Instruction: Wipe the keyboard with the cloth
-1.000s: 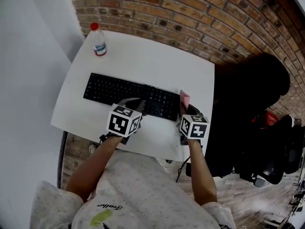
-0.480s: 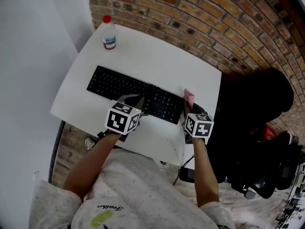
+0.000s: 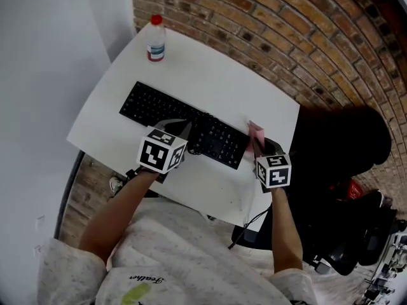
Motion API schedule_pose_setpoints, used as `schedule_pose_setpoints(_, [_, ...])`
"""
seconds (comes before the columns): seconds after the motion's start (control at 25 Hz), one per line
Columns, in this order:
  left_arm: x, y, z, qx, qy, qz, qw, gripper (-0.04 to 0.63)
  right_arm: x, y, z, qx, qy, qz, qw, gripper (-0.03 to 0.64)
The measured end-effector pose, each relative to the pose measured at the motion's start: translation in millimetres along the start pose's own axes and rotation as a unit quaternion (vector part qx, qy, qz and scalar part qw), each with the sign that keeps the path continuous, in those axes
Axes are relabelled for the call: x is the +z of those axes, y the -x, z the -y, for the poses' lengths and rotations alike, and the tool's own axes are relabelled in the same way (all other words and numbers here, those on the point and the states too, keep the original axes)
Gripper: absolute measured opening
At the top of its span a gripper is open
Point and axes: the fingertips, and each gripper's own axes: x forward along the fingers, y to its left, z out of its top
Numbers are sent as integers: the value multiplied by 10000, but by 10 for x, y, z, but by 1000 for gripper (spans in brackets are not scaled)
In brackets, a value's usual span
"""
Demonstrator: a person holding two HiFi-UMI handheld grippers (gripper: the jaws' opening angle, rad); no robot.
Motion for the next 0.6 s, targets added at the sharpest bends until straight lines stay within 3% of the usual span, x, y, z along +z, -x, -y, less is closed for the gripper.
schedule_pose_setpoints(0.16, [40, 71, -56, 87, 4, 78, 9999, -3, 35, -44, 36, 136, 834, -116, 9964, 24])
schedule_pose_setpoints(0.28, [24, 133, -136, 215, -3, 82, 9997, -3, 97, -113, -16, 344, 1098, -120, 9933, 23])
schedule_pose_setpoints(0.6, [0, 198, -285, 265, 130, 118, 9995, -3, 257, -256, -223, 763, 1004, -240, 9917, 23])
